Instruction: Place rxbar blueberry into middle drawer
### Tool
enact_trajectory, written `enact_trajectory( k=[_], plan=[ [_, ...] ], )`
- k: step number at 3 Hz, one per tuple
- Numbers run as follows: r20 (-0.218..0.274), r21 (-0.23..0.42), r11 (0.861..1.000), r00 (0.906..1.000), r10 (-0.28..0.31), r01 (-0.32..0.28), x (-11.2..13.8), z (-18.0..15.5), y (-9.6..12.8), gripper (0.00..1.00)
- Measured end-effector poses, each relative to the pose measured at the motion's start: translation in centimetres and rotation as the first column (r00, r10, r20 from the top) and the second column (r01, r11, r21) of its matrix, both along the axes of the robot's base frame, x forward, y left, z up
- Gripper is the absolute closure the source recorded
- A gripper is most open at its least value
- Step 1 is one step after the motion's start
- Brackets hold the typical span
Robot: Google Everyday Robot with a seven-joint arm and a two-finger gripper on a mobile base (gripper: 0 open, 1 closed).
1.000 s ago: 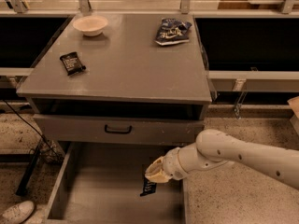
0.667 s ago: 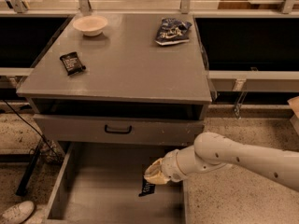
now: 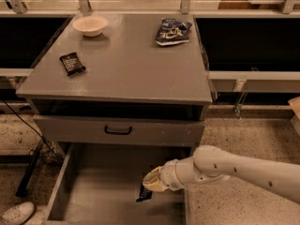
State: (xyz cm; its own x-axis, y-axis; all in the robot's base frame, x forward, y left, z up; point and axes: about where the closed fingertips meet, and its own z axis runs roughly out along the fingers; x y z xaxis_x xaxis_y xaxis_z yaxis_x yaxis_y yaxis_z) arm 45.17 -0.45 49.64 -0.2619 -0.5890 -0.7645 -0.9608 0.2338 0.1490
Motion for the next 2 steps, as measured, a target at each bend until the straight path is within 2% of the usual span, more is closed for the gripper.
enact_trajectory(
  k=[2],
  plan=[
    [-0.030, -0.027, 1.000, 0.9995, -0.002, 0.001, -0.3, -4.0, 1.4, 1.00]
  ],
)
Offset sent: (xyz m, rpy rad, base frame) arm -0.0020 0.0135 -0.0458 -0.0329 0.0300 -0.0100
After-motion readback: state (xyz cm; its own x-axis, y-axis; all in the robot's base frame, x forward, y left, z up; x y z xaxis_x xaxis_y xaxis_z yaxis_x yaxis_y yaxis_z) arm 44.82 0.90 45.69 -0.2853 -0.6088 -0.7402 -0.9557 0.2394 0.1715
